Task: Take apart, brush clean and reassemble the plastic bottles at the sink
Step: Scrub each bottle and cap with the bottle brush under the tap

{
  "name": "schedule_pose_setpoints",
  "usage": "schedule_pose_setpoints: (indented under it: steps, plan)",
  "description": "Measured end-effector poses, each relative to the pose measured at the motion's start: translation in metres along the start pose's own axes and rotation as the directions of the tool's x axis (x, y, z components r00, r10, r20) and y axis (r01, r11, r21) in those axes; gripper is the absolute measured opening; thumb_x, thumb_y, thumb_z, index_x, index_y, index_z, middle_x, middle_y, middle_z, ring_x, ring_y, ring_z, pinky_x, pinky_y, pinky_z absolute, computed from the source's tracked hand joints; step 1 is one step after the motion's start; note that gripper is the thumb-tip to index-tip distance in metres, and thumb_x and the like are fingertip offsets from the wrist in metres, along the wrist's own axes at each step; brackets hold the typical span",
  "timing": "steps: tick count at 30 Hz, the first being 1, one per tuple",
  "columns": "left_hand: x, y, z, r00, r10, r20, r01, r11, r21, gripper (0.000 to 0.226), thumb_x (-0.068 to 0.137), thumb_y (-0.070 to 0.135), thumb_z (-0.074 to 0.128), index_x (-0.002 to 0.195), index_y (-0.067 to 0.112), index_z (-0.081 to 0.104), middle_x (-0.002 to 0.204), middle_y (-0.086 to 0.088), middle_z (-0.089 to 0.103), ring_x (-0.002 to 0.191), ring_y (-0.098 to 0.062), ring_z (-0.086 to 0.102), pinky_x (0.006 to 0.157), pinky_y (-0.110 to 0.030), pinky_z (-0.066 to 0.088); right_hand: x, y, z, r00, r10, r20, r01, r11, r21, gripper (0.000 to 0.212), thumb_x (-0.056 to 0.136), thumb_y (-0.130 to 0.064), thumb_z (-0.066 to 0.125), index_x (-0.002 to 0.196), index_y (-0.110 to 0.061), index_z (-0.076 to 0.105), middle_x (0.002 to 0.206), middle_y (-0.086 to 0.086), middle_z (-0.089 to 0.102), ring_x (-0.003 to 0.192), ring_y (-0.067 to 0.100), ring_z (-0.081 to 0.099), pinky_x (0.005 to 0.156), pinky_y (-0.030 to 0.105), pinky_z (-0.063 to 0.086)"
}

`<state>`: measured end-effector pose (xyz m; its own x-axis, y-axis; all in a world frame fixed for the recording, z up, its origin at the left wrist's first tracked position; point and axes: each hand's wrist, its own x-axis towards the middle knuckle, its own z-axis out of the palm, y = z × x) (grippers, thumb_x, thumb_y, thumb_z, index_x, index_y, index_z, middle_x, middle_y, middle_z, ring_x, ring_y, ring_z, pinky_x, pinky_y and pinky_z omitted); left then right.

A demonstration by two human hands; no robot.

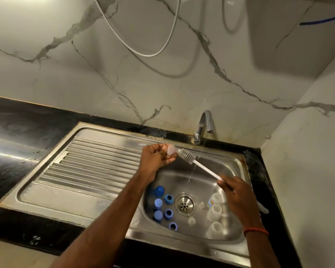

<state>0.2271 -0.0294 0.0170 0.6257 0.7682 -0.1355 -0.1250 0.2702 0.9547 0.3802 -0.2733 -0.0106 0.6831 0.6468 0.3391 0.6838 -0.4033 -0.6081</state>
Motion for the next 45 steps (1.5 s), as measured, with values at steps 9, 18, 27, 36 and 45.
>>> schedule_pose_setpoints:
  steps: [9,18,27,36,45]
  plan:
    - [0.004,-0.013,0.007,0.997,-0.062,-0.045,0.057,0.991,-0.117,0.024,0.102,0.026,0.057,0.104,0.006,0.07,0.095,-0.01,0.075,0.098,-0.027,0.07,0.092,-0.041,0.058,0.007,-0.036,-0.002,0.995,0.078,-0.065,-0.066,0.982,0.175,0.008,0.094,-0.022,0.065,0.094,-0.02,0.073,0.059,-0.003,0.057,0.056,0.009,0.054,0.051,0.016,0.041]
    - [-0.007,-0.007,0.018,0.963,-0.267,-0.031,0.19,0.756,-0.626,0.016,0.092,0.002,0.066,0.105,-0.007,0.068,0.105,-0.025,0.073,0.099,-0.031,0.074,0.082,-0.034,0.062,0.007,-0.056,0.017,0.993,0.067,0.1,-0.08,0.987,0.136,0.006,0.095,-0.029,0.065,0.093,-0.03,0.071,0.065,-0.007,0.061,0.06,0.006,0.058,0.054,0.019,0.045]
    - [-0.011,0.001,0.028,0.944,-0.318,-0.09,0.183,0.73,-0.659,0.011,0.098,0.001,0.057,0.098,-0.006,0.066,0.095,-0.021,0.075,0.09,-0.026,0.075,0.082,-0.035,0.063,0.002,-0.077,0.038,0.993,0.068,0.1,-0.066,0.998,-0.023,0.019,0.1,-0.036,0.055,0.099,-0.024,0.069,0.071,-0.008,0.058,0.064,0.006,0.056,0.056,0.027,0.047]
    - [-0.023,-0.001,0.047,0.931,-0.323,-0.173,0.145,0.759,-0.635,0.01,0.097,-0.004,0.057,0.095,-0.004,0.068,0.088,-0.018,0.075,0.081,-0.021,0.075,0.077,-0.03,0.063,0.001,-0.079,0.043,0.995,0.048,0.087,-0.042,0.997,-0.069,0.022,0.102,-0.036,0.051,0.104,-0.023,0.069,0.073,-0.007,0.057,0.065,0.006,0.055,0.054,0.021,0.04]
    - [-0.013,0.005,0.031,0.88,-0.385,-0.278,0.077,0.694,-0.716,0.018,0.094,0.002,0.064,0.111,-0.005,0.064,0.104,-0.02,0.073,0.097,-0.026,0.074,0.09,-0.035,0.06,-0.018,-0.077,0.042,0.991,0.024,0.134,-0.019,0.999,-0.036,0.02,0.1,-0.031,0.056,0.083,-0.022,0.064,0.06,-0.009,0.049,0.058,0.005,0.049,0.053,0.017,0.034]
